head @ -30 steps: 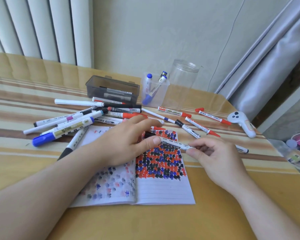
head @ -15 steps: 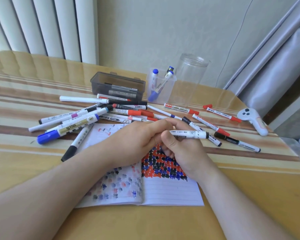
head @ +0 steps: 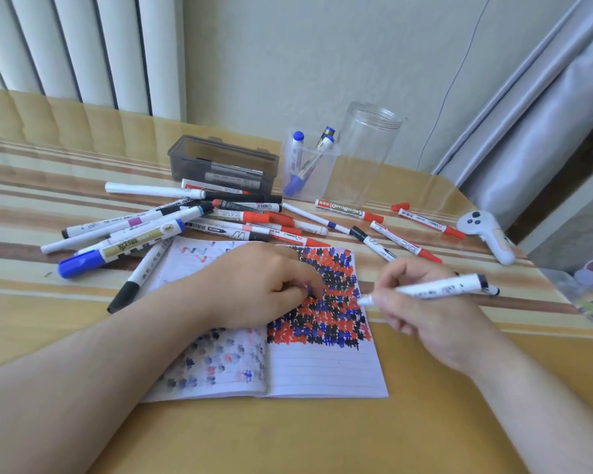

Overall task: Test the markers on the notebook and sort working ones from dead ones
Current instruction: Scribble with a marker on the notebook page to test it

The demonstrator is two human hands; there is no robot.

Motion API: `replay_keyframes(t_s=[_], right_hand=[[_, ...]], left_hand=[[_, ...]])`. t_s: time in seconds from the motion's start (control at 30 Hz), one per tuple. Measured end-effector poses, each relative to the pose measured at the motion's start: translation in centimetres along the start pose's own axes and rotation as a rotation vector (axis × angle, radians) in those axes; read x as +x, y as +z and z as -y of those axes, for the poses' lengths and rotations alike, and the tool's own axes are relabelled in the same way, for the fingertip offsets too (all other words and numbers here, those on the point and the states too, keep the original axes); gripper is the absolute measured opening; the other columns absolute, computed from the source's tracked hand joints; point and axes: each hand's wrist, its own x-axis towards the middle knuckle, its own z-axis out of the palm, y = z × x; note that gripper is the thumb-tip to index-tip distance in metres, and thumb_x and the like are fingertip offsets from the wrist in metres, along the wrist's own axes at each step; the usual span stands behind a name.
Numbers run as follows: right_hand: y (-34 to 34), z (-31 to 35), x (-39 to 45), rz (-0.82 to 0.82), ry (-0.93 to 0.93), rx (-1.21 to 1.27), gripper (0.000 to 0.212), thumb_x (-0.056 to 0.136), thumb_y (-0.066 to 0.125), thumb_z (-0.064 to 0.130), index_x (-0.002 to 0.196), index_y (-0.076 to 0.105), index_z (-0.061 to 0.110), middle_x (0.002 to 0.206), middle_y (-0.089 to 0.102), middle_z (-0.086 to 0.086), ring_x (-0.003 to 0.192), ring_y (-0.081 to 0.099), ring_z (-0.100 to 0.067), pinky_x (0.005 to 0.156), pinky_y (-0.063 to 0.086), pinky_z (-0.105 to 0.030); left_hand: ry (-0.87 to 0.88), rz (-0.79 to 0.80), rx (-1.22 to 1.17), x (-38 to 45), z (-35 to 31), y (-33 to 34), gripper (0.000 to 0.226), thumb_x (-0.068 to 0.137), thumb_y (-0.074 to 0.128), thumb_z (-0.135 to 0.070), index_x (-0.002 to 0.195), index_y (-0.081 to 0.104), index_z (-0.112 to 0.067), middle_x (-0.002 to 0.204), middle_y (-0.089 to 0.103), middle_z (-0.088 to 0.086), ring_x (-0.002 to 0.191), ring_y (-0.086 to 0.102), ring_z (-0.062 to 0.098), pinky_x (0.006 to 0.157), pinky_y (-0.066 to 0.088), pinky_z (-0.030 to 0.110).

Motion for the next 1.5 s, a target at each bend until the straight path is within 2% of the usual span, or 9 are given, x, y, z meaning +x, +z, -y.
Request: replay_keyframes(t_s=[0.07,0.13,0.2,0.37,0.8,0.93,1.03,1.17,1.5], right_hand=[[0.1,-1.4,-1.2,-0.055,0.001,-0.080,0.014,0.072,0.076,0.016,0.071,0.062,0.017,0.055,0.052,-0.002,0.049,0.041,-0.016,0.045,0.032,-0.025],[0.2,-2.8,-1.9,-0.164,-0.034,-0.077,0.017,0.068,0.075,0.022,0.069,0.059,0.017,0.055,0.049,-0.001,0.051,0.038,-0.018,0.048,0.031,-0.028],[0.3,-3.4,-2.2,-0.222,-0.064,-0.068,0.019,0.067,0.072,0.028,0.068,0.058,0.015,0.053,0.046,-0.011,0.052,0.038,-0.023,0.050,0.031,-0.032],[0.8,-3.0,-2.1,-0.160,-0.017,-0.039,0.021,0.067,0.072,0.026,0.064,0.055,0.015,0.058,0.044,-0.033,0.052,0.036,-0.032,0.048,0.028,-0.042],[1.0,-3.2,-2.0,-0.137,-0.019,-0.174,0.024,0.068,0.073,0.030,0.062,0.054,0.017,0.064,0.053,-0.023,0.055,0.041,-0.025,0.051,0.032,-0.041],[0.9,-3.3,-2.0,-0.150,-0.036,-0.187,0.025,0.068,0.072,0.029,0.062,0.051,0.016,0.064,0.048,-0.025,0.055,0.038,-0.028,0.048,0.029,-0.046],[0.8,-3.3,-2.1,-0.154,-0.040,-0.153,0.025,0.068,0.073,0.028,0.062,0.053,0.015,0.064,0.049,-0.025,0.056,0.039,-0.028,0.050,0.031,-0.042],[0.8,-3.2,-2.1,-0.127,-0.037,-0.139,0.025,0.068,0.075,0.029,0.063,0.055,0.015,0.065,0.051,-0.026,0.056,0.041,-0.027,0.051,0.032,-0.039],[1.0,-3.3,-2.1,-0.131,-0.049,-0.209,0.025,0.070,0.072,0.030,0.063,0.052,0.017,0.064,0.050,-0.023,0.054,0.038,-0.034,0.048,0.032,-0.045]], left_hand=[[0.015,0.020,0.017,0.1,-0.1,0.1,0.028,0.098,0.053,-0.036,0.116,0.070,-0.048,0.088,0.052,-0.027,0.087,0.051,-0.002,0.078,0.040,0.023],[0.011,0.026,0.016,0.3,0.0,0.1,0.029,0.096,0.053,-0.038,0.114,0.071,-0.050,0.086,0.051,-0.028,0.085,0.052,-0.003,0.079,0.044,0.025],[0.000,0.031,0.013,0.3,0.0,0.1,0.030,0.093,0.053,-0.040,0.114,0.071,-0.051,0.087,0.053,-0.027,0.085,0.054,-0.003,0.078,0.046,0.025],[0.002,0.030,0.014,0.4,0.1,0.2,0.031,0.091,0.054,-0.039,0.111,0.072,-0.053,0.085,0.053,-0.028,0.086,0.055,-0.003,0.074,0.042,0.019],[-0.023,0.027,0.005,0.4,0.1,0.3,0.030,0.090,0.054,-0.040,0.110,0.072,-0.053,0.085,0.052,-0.025,0.084,0.052,-0.009,0.071,0.035,0.013],[-0.034,0.035,0.001,0.4,0.1,0.2,0.029,0.090,0.057,-0.038,0.110,0.073,-0.052,0.085,0.051,-0.027,0.084,0.051,-0.009,0.072,0.037,0.016],[-0.027,0.034,0.009,0.4,-0.1,0.1,0.028,0.092,0.058,-0.036,0.110,0.074,-0.051,0.084,0.050,-0.028,0.084,0.051,-0.007,0.074,0.041,0.021],[-0.021,0.033,0.005,0.3,0.0,0.1,0.028,0.093,0.062,-0.032,0.110,0.073,-0.052,0.084,0.050,-0.028,0.084,0.051,-0.009,0.072,0.037,0.016],[-0.030,0.031,-0.007,0.4,0.0,0.2,0.032,0.088,0.053,-0.040,0.109,0.073,-0.053,0.081,0.050,-0.028,0.086,0.053,-0.005,0.073,0.040,0.022]])
